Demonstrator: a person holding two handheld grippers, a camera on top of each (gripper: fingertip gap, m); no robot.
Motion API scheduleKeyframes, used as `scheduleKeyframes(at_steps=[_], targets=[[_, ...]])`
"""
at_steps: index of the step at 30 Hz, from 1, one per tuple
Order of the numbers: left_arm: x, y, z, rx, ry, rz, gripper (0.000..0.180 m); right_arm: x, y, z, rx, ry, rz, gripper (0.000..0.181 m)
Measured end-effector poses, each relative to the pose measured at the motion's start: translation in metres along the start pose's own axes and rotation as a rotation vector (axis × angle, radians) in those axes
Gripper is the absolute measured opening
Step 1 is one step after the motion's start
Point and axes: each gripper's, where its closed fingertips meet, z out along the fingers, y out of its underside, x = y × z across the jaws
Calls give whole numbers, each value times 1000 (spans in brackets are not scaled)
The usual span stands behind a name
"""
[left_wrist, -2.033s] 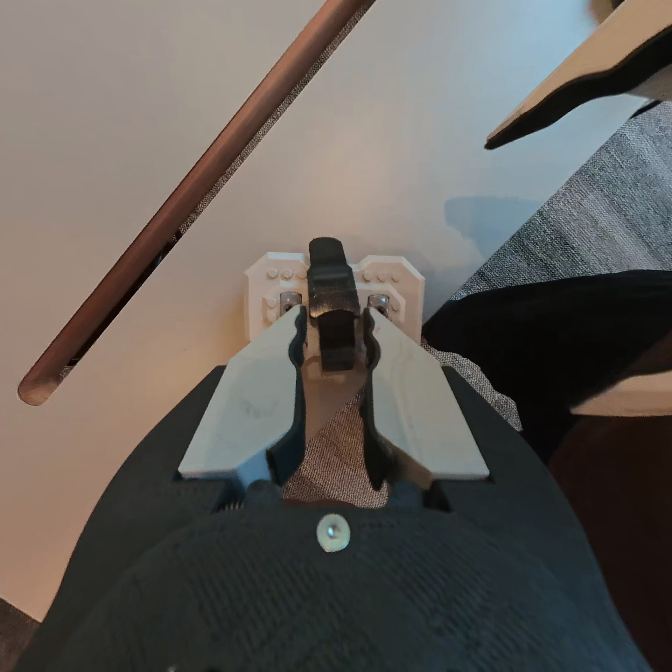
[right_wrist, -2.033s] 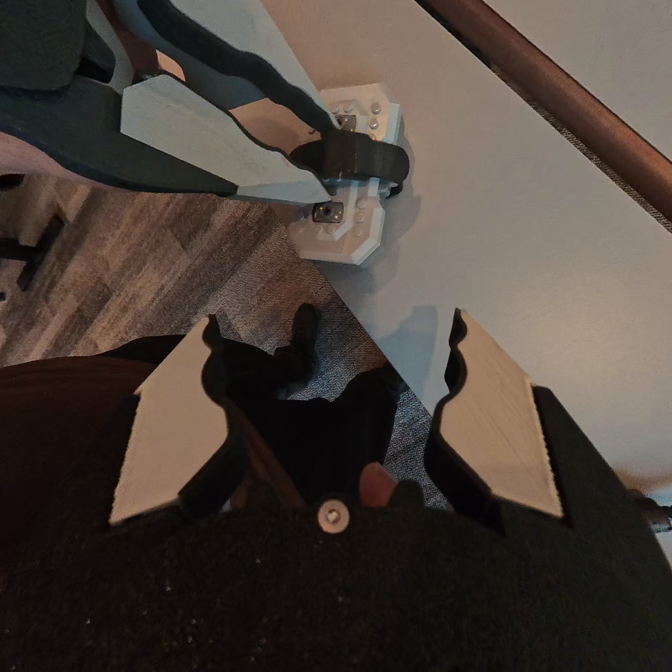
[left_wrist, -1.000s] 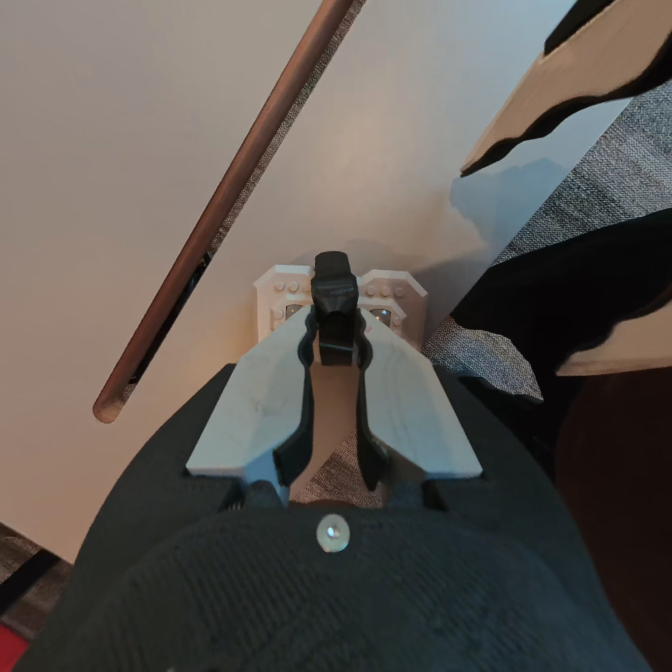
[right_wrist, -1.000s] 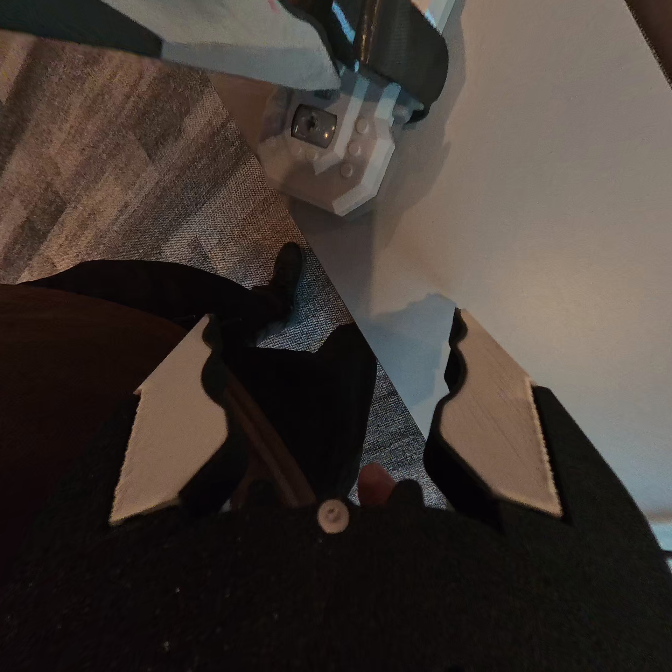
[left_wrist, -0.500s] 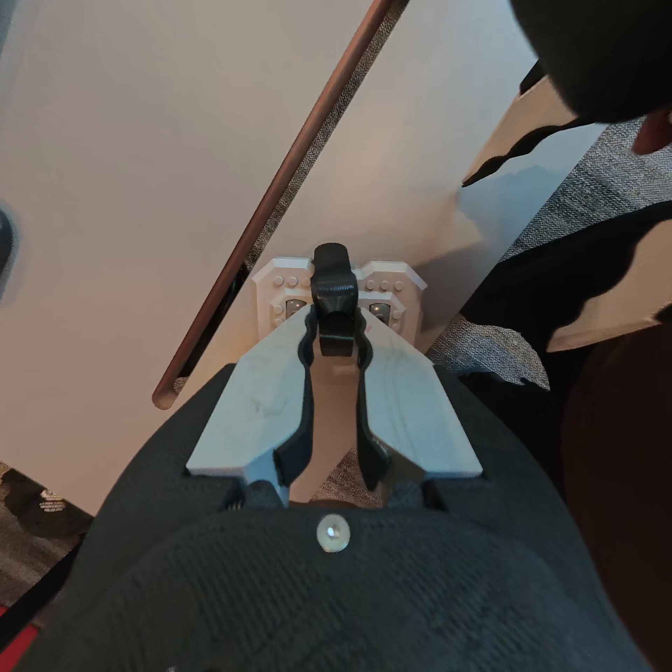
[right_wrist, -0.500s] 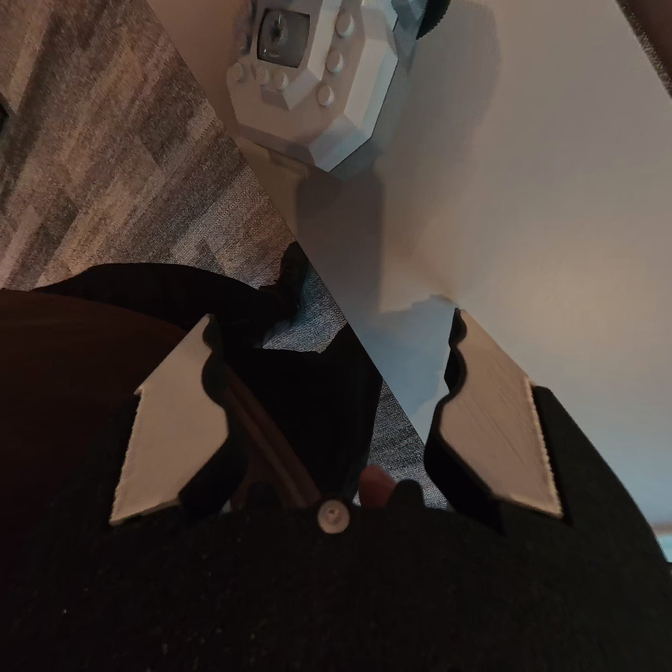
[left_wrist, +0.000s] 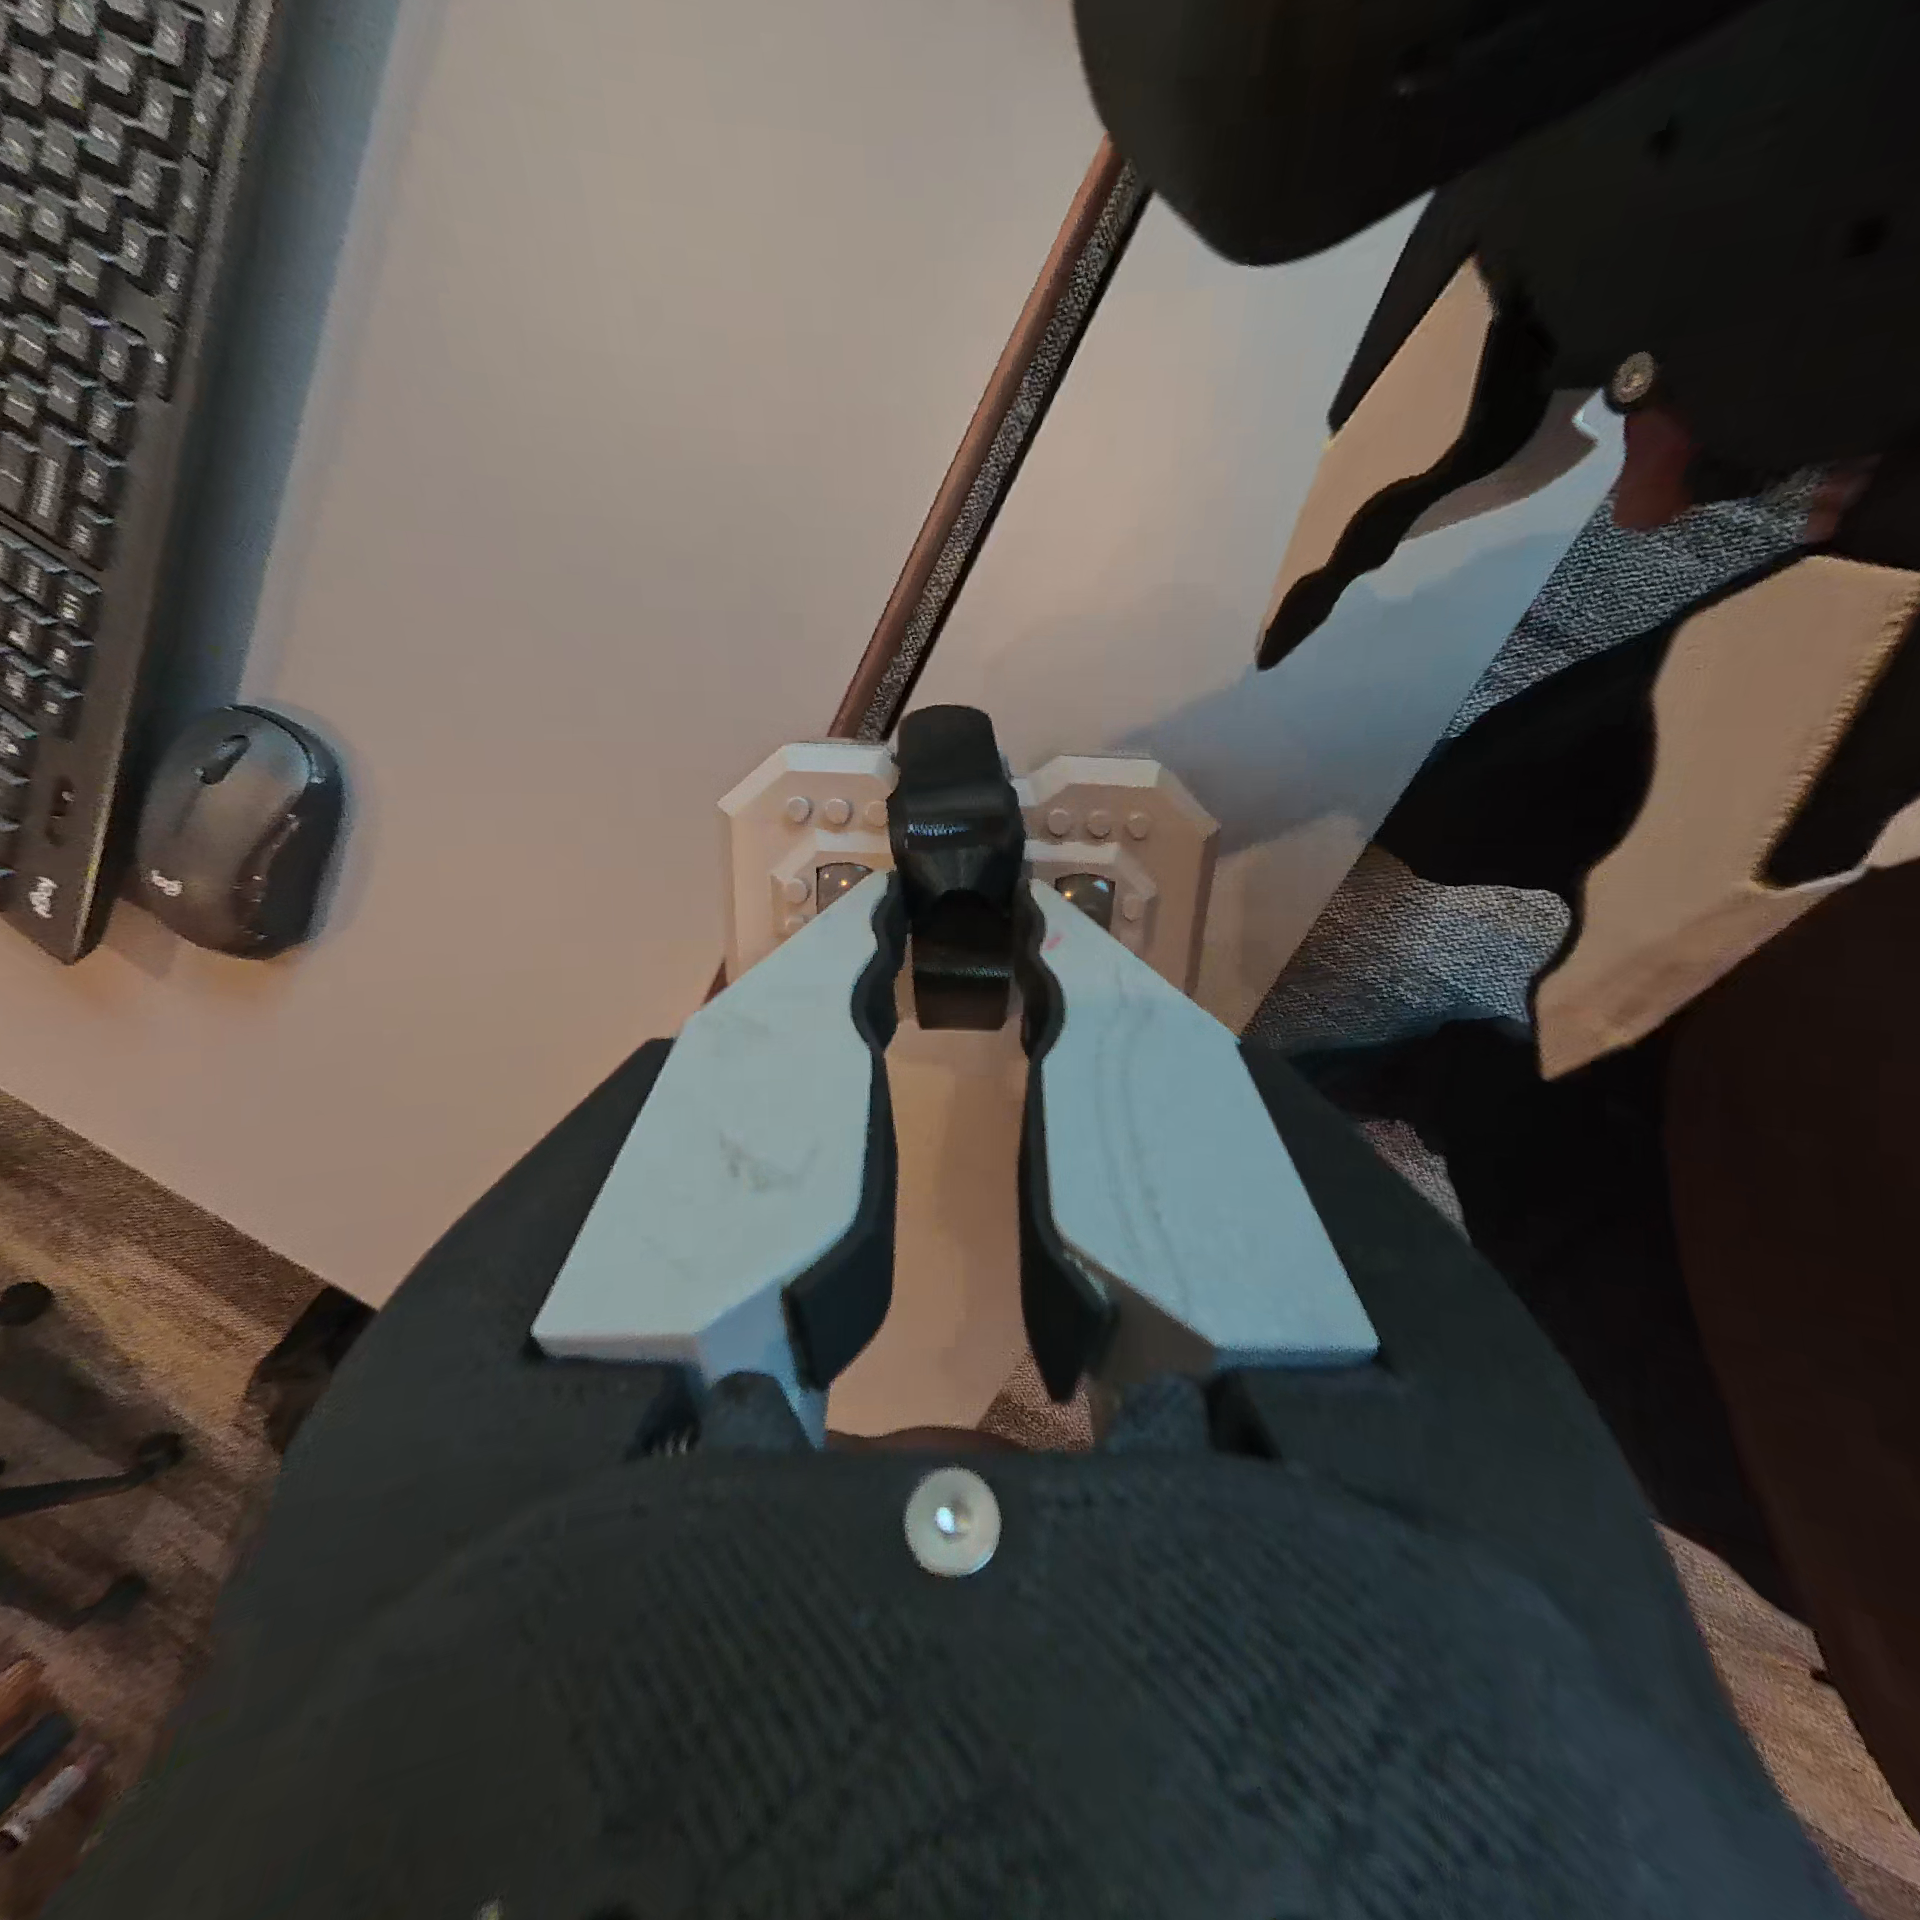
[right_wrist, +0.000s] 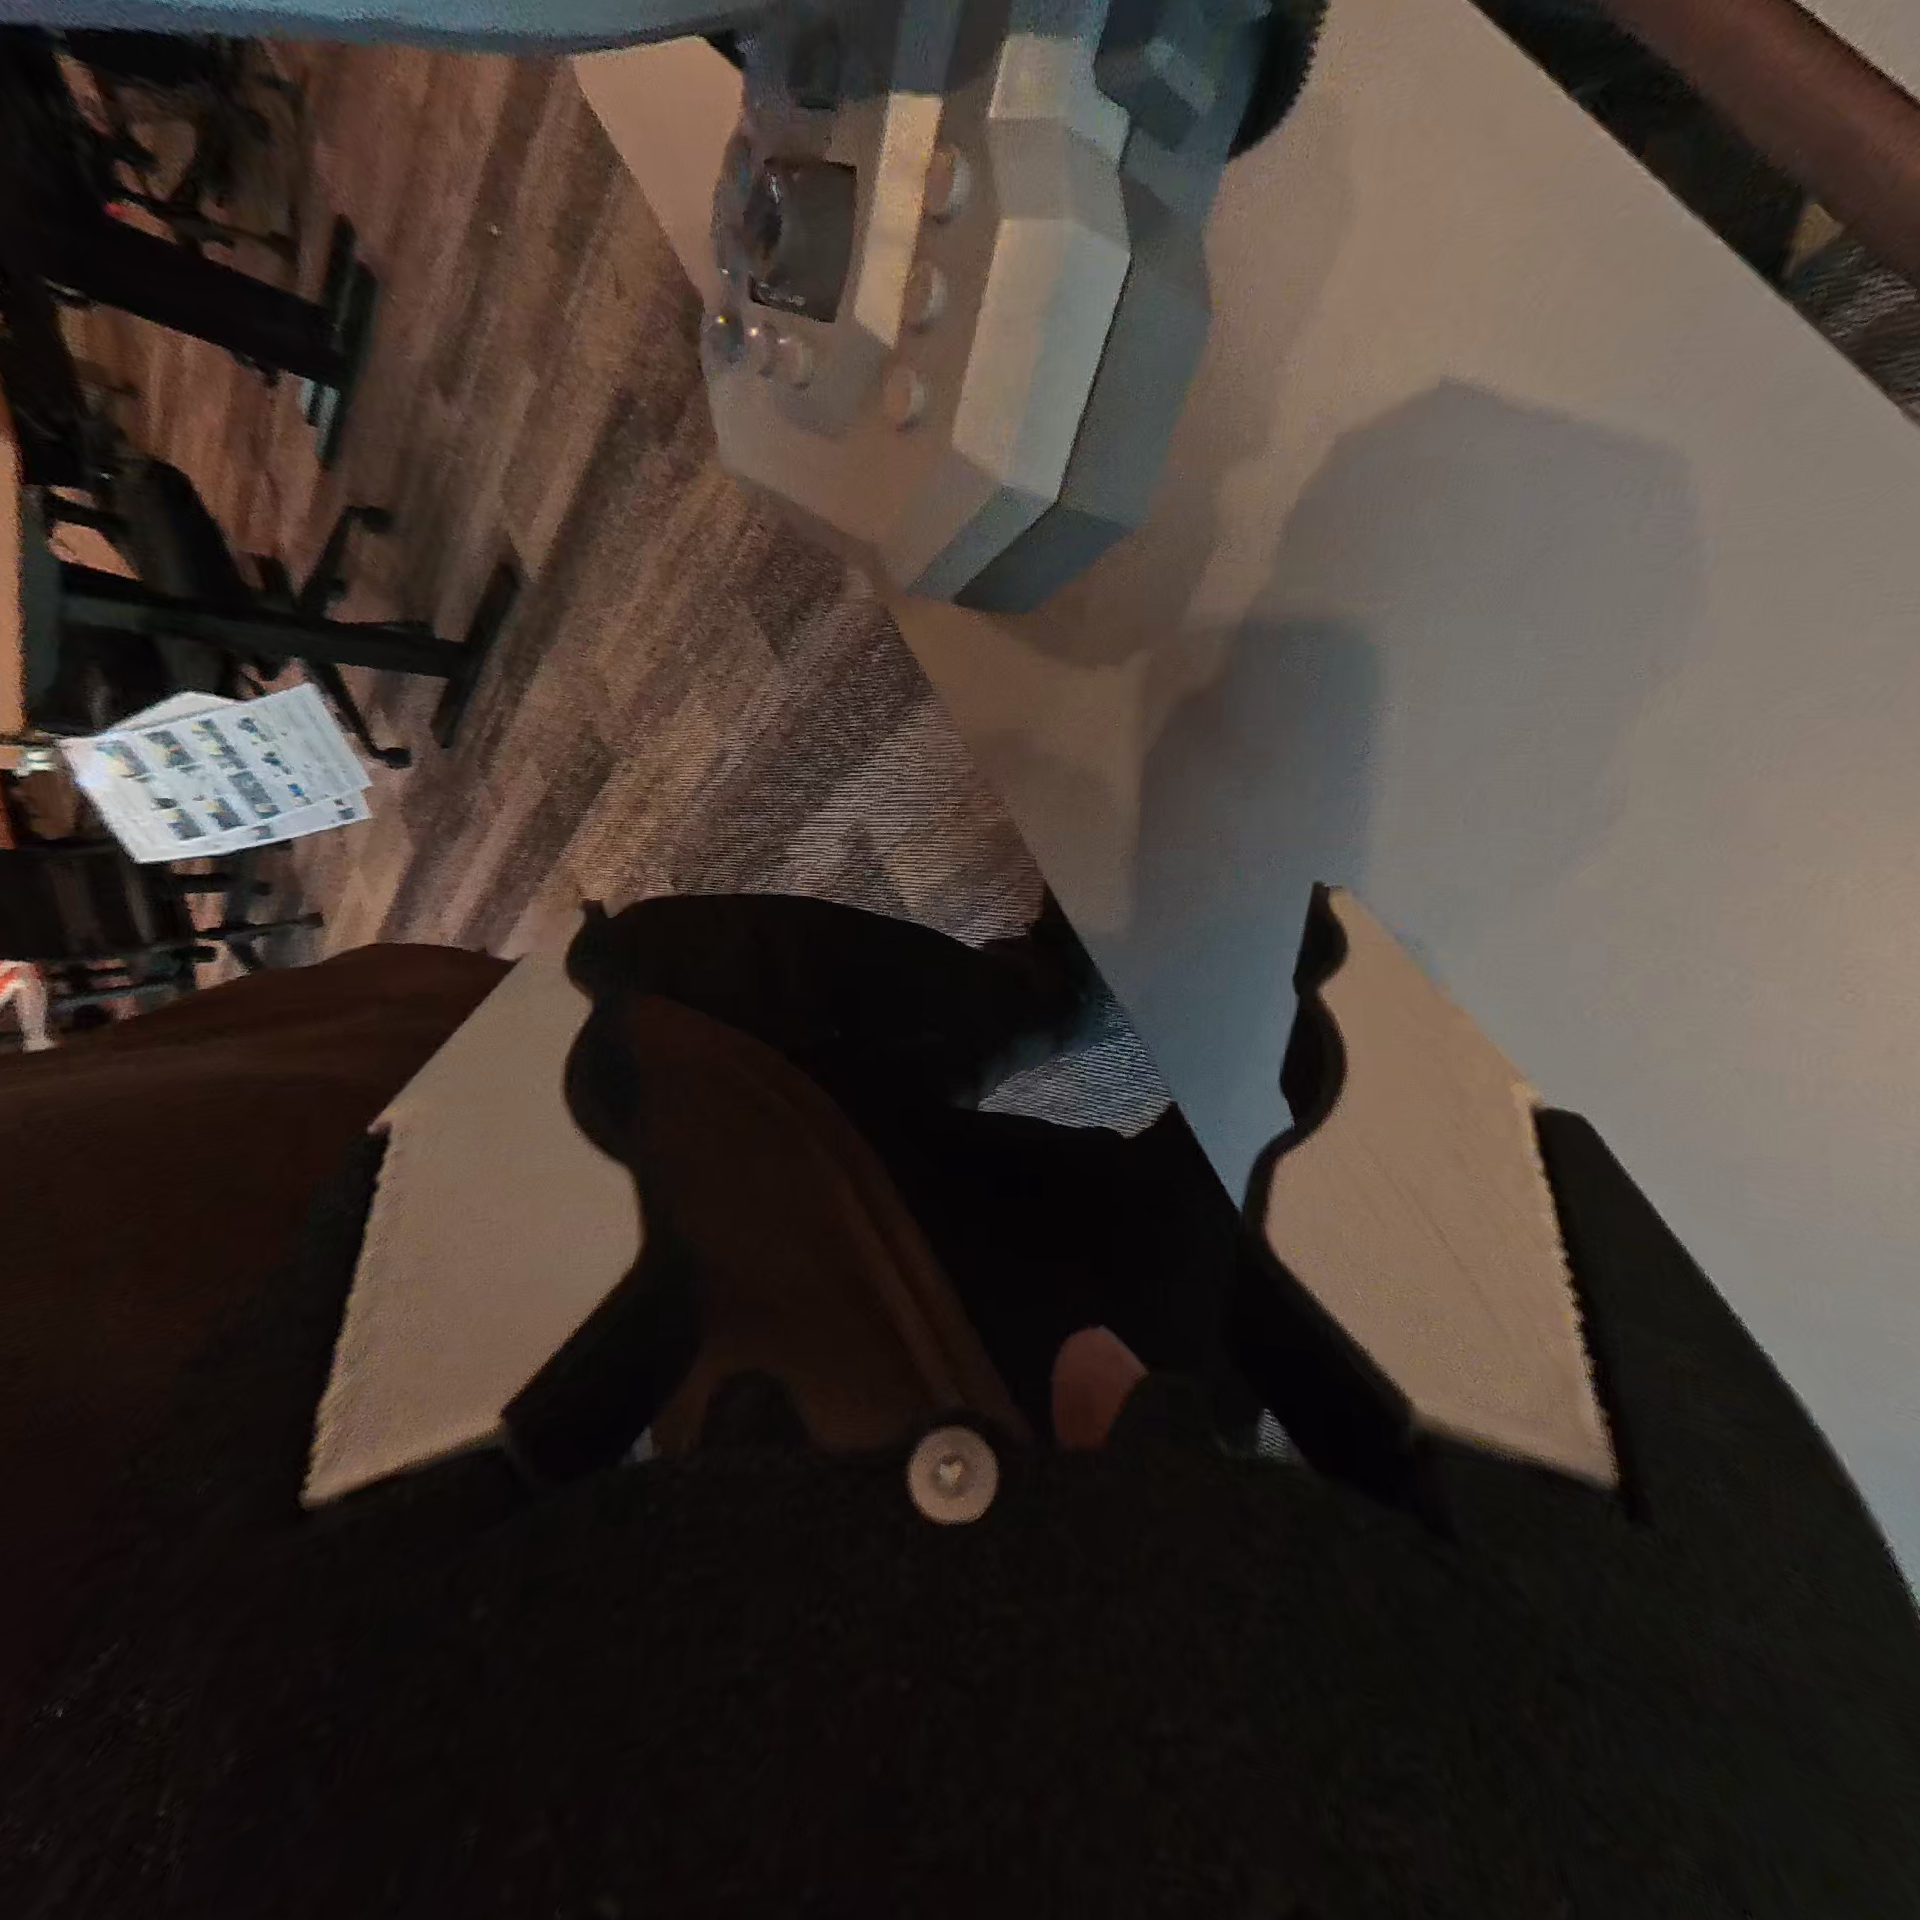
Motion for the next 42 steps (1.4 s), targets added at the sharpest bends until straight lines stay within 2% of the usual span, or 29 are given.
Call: scheduleKeyframes(at_steps=[7,14,22,29,42], targets=[[-6,-10,-10,7,-9,24,18,-26,-17,-4,-3,-210,78,126],[-13,-19,-21,10,-19,63,18,-36,-27,-9,13,-328,128,125],[-16,-22,-31,35,12,119,18,-17,-35,2,33,-178,96,124],[-22,-13,-47,24,31,244,18,-25,-51,13,102,-121,47,124],[-37,-1,-93,-10,42,340,18,-67,-94,13,236,-202,-21,124]])
